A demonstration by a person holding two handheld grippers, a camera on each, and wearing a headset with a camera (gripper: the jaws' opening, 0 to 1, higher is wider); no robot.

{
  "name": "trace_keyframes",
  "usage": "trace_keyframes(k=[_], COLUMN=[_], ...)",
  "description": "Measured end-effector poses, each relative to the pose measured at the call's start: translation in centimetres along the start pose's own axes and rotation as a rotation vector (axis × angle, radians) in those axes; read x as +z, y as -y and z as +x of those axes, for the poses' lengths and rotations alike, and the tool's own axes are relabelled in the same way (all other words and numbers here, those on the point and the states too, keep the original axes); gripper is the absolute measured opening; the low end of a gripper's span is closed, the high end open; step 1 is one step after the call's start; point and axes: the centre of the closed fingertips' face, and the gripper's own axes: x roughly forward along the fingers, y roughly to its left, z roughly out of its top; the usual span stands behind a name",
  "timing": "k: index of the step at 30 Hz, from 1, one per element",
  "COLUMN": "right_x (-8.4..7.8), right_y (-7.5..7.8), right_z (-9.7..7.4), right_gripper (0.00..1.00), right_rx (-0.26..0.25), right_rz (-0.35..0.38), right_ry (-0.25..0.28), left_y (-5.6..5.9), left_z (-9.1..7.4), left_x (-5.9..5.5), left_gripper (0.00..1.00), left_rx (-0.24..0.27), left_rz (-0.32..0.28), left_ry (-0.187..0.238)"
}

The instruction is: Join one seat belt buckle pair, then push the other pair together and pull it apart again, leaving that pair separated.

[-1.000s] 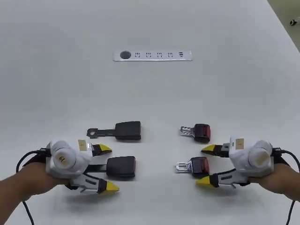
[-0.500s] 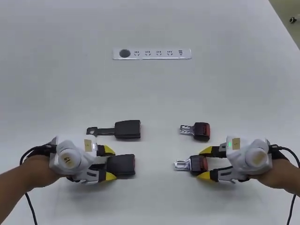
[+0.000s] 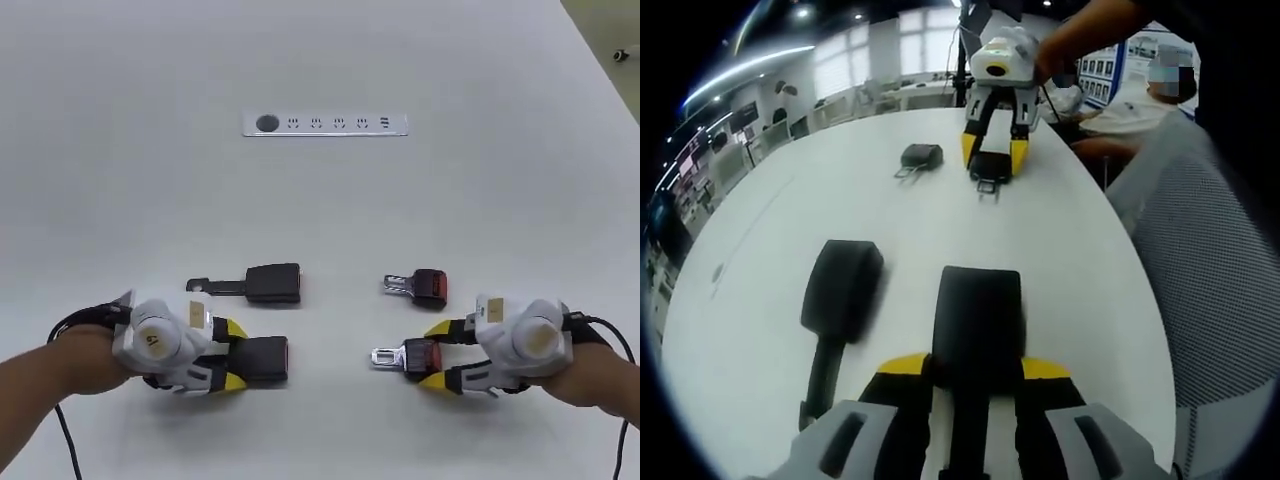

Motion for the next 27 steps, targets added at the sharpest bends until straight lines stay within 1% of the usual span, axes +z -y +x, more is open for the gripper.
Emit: trace_keyframes(k=[5,10,15,16,17,19,22,26,27], right_x=[0.0,0.3,0.7,0.8,0.9,1.4,1.9,2.9,3.3], right_y=[0.0,-0.1,-0.3,-0.3,-0.3,-0.6,-0.8,-1.6,-1.6], right_z=[0.2,0.6,1.1,1.2,1.3,1.6,2.1,3.1,3.2], right_gripper=[0.34,0.34,0.34,0.34,0.34,0.34,0.34,0.34,0.34], right_rx=[-0.004,-0.002,0.000,0.001,0.002,0.008,0.014,0.018,0.023], right_rz=[0.004,0.004,0.000,0.000,0.001,-0.002,-0.013,-0.015,-0.019], right_ry=[-0.006,0.000,0.009,0.011,0.014,0.019,0.022,0.027,0.035], left_y=[0.0,0.0,-0.2,-0.2,-0.2,-0.1,-0.3,-0.5,-0.5], left_z=[0.0,0.1,0.0,0.0,0.0,0.0,-0.1,-0.1,-0.1], left_x=[-0.1,-0.2,-0.2,-0.1,-0.1,-0.1,-0.2,-0.3,-0.3], left_gripper=[0.33,0.33,0.33,0.33,0.33,0.33,0.33,0.33,0.33], left_rx=[-0.021,-0.023,-0.026,-0.030,-0.032,-0.034,-0.030,-0.024,-0.023], left_rz=[0.016,0.009,-0.018,-0.040,-0.038,-0.013,-0.019,-0.024,-0.019], left_ry=[-0.023,-0.029,-0.036,-0.038,-0.039,-0.052,-0.054,-0.065,-0.068])
